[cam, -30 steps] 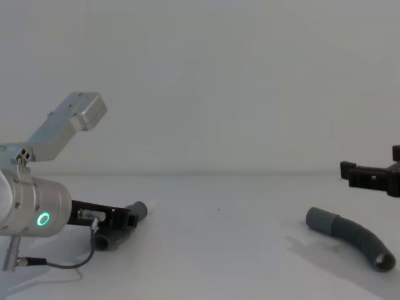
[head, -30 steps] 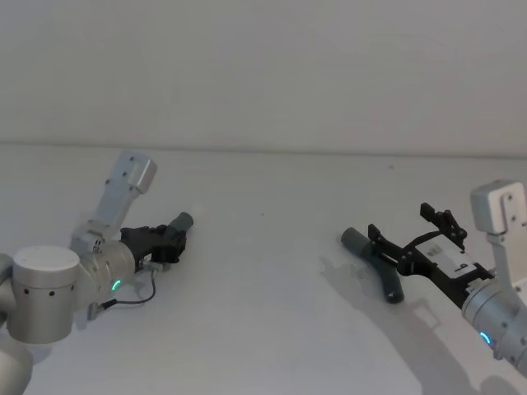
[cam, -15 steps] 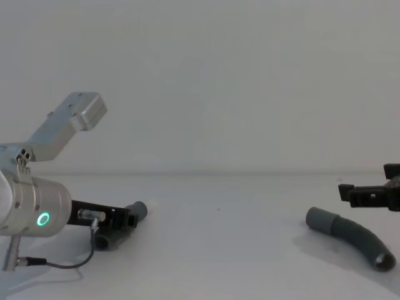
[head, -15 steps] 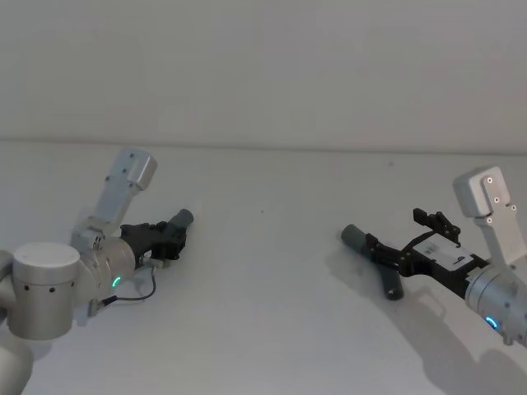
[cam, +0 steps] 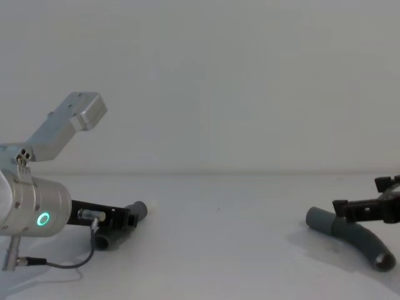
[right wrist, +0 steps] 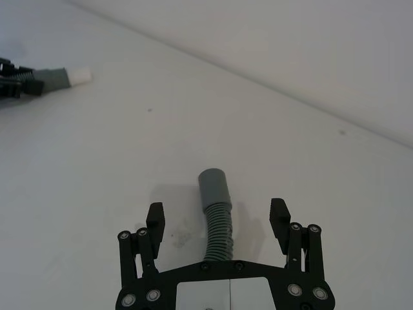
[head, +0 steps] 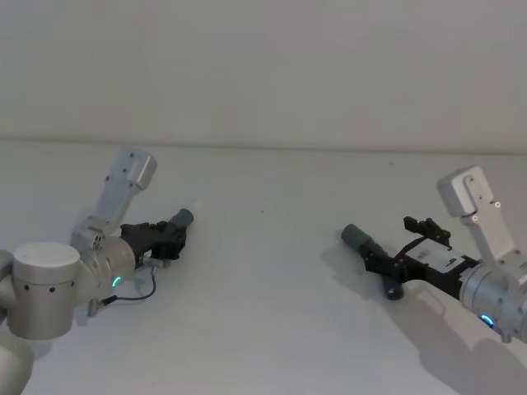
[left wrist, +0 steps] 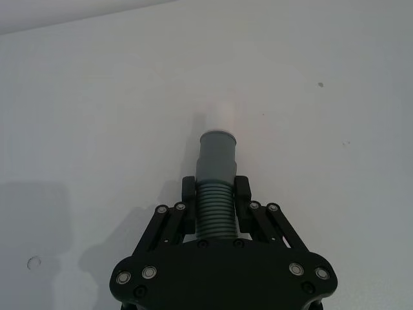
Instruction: Use both hands to pick up one end of the pipe from the table, align the ends, and insert them.
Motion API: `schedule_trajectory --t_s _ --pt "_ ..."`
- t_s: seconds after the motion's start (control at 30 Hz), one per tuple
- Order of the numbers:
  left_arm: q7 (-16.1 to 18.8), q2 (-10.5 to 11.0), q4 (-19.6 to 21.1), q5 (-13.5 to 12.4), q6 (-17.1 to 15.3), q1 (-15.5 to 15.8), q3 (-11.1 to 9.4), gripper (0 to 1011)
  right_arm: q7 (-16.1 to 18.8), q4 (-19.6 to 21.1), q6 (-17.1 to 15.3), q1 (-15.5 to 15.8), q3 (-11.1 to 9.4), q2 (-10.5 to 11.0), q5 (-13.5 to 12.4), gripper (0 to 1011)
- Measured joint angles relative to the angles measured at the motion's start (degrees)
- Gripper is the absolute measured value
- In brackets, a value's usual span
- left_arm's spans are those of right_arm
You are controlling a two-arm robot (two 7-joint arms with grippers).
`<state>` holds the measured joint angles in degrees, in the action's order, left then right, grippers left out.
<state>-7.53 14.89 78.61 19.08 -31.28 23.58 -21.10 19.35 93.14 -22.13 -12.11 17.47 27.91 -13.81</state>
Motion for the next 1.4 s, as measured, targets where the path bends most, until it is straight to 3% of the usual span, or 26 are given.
schedule_trajectory --t_s 0.6,1.4 --pt "0.0 0.0 0.0 0.0 0.0 0.0 0.0 341 1.78 -5.19 -0.63 -3.35 2.78 -1.78 2.55 1001" --pt "0.0 0.0 0.0 0.0 0.0 0.0 0.0 341 5.0 -8.68 -6.98 -7.82 4.14 -2.9 2.05 1001"
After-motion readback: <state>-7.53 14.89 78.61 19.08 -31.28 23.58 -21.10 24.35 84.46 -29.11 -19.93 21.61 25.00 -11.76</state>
